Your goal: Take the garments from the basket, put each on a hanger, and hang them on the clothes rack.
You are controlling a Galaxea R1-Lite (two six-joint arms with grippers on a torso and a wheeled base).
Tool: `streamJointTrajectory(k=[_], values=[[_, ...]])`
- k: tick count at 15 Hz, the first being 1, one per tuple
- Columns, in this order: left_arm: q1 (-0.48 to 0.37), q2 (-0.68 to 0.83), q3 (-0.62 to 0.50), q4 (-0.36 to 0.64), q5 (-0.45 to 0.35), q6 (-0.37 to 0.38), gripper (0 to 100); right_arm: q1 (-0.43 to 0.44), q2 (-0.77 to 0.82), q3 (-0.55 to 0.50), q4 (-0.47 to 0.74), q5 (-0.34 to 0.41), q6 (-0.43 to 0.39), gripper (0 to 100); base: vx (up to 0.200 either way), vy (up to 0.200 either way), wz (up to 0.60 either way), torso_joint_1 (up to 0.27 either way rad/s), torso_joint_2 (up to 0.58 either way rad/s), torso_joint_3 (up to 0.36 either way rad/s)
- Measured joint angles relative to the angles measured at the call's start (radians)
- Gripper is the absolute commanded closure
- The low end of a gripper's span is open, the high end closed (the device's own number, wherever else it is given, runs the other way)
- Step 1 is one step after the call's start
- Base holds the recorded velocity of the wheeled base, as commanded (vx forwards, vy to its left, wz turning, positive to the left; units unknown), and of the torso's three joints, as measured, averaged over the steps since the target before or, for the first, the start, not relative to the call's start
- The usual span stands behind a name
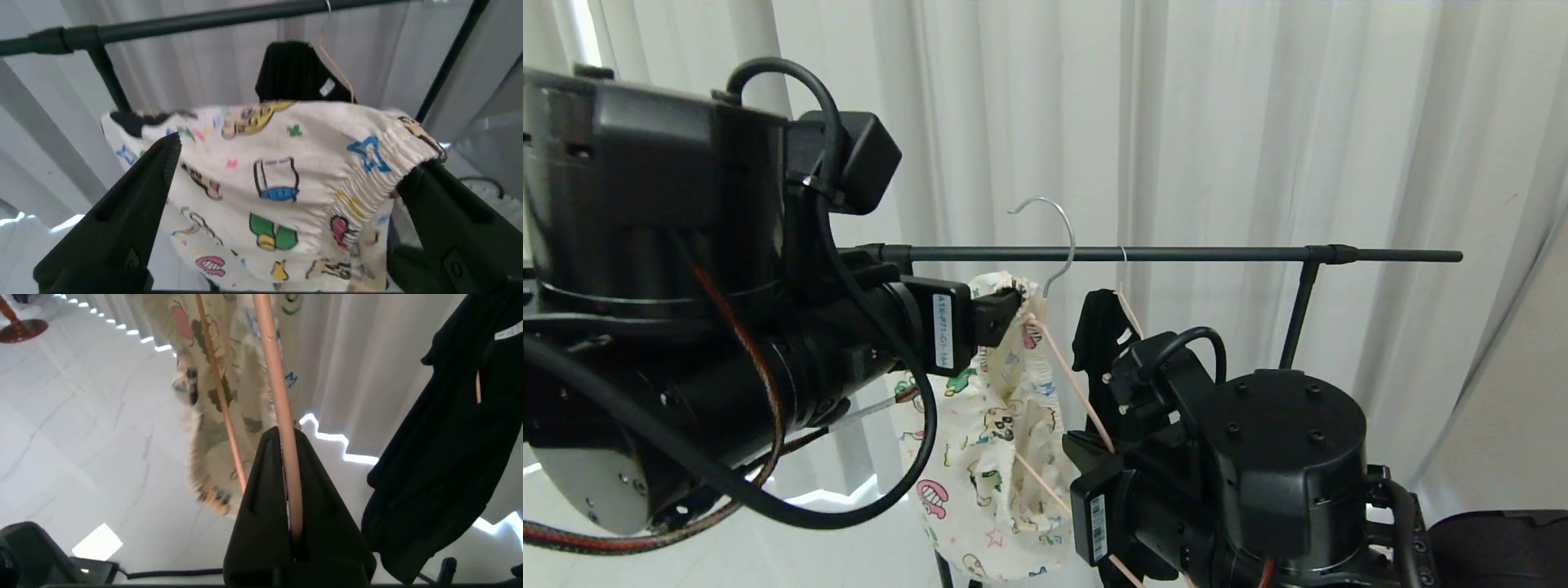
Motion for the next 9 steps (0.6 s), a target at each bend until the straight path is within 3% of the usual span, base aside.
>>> streamJointTrajectory(k=[3, 9], values=[[0.025, 0.019, -0.051, 0.0, 0.02, 0.001, 0, 0.014, -0.003, -0.002, -0.021, 0.0, -0.021, 100, 0.0, 0.0, 0.0, 0.0, 0.0, 0.0], [-0.068, 0.03, -0.049, 0.0, 0.053, 0.0, 0, -0.021, -0.004, -0.006, -0.043, -0.016, -0.038, 100, 0.0, 0.0, 0.0, 0.0, 0.0, 0.0]])
